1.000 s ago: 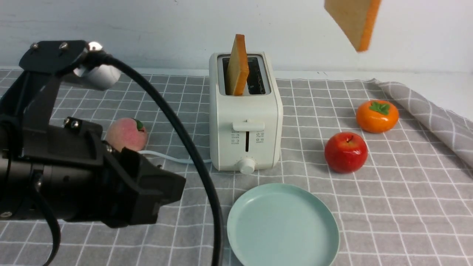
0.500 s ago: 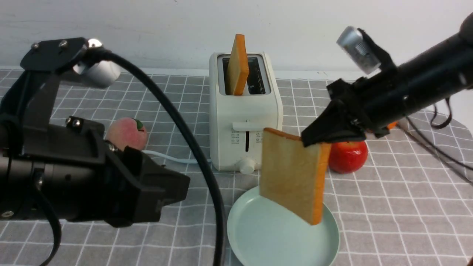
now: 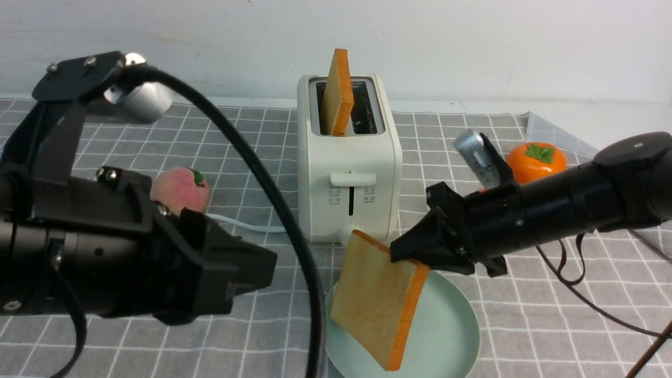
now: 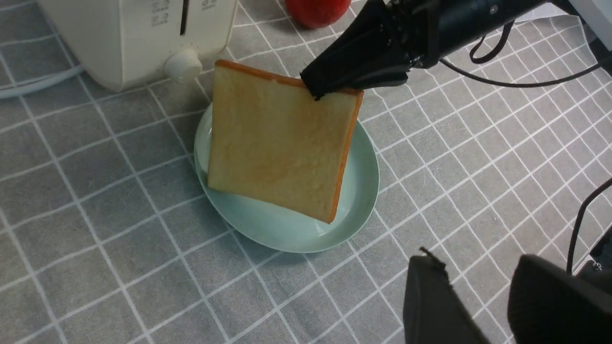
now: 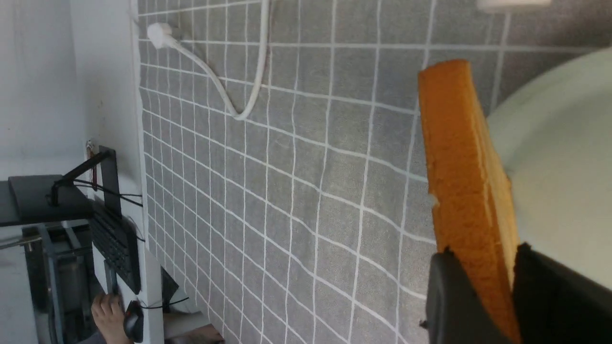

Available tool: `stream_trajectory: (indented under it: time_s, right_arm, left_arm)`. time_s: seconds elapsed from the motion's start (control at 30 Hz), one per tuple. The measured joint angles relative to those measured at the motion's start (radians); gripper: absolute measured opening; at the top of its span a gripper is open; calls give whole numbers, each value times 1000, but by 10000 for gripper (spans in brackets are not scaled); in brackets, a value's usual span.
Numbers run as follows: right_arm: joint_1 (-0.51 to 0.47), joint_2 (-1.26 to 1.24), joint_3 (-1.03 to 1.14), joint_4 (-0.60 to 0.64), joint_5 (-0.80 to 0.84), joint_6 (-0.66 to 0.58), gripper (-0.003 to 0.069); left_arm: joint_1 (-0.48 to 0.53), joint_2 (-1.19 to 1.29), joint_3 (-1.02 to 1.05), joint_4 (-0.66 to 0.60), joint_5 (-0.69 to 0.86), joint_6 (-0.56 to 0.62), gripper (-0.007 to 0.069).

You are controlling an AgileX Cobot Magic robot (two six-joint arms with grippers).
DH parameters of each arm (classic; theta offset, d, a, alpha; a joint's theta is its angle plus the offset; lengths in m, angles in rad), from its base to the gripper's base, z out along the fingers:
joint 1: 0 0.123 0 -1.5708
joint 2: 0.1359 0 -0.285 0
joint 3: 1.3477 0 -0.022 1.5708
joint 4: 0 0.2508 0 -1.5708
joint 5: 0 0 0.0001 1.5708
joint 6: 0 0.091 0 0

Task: Take toasted bread from bread machine on grey coffee table place on plate.
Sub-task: 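Place the held slice of bread on top of the slice on the plate with the right gripper, then reach for a toast slice standing in the toaster with the left gripper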

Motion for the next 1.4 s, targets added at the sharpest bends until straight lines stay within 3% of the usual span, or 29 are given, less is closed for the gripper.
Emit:
stream_trajectory:
  time_s: [0.07, 0.13, 0.27, 0.37, 0.57, 0.77, 0.87, 0.9, 0.97, 1.0, 1.13, 1.4]
  right_arm:
    - [-9, -4, 0, -5, -15, -5, 338]
    - [-19, -10, 0, -9, -20, -16, 383]
    - [-119, -101, -19, -42, -1, -107, 563]
    - [-184, -197, -42, -71, 28, -144, 625]
    - [-234, -444, -71, -169, 77, -179, 619]
    - [-208, -694, -61, -240, 135, -202, 563]
    - [-208, -786, -45, -265, 148, -201, 557]
    - [-208, -825, -30, -282, 149, -189, 556]
    - [-208, -853, -16, -291, 149, -177, 556]
    - [-208, -887, 10, -310, 148, -150, 556]
    - [-208, -936, 78, -371, 147, -98, 556]
    - [-208, -992, 200, -416, 142, -71, 556]
  left_arm:
    - [0, 0, 0, 0, 0, 0, 239]
    - [0, 0, 0, 0, 0, 0, 239]
    - [0, 0, 0, 3, -29, -2, 241]
    - [0, 1, 0, 7, -102, -44, 253]
    - [0, 49, -16, 65, -298, -138, 320]
    - [0, 235, -219, 232, -196, -78, 428]
    - [0, 334, -348, 337, -132, -166, 465]
    - [0, 401, -435, 422, -77, -255, 485]
    - [0, 451, -498, 492, -31, -325, 498]
    - [0, 524, -584, 606, 35, -439, 516]
    - [0, 649, -712, 734, 122, -615, 536]
    - [0, 834, -887, 765, 131, -636, 542]
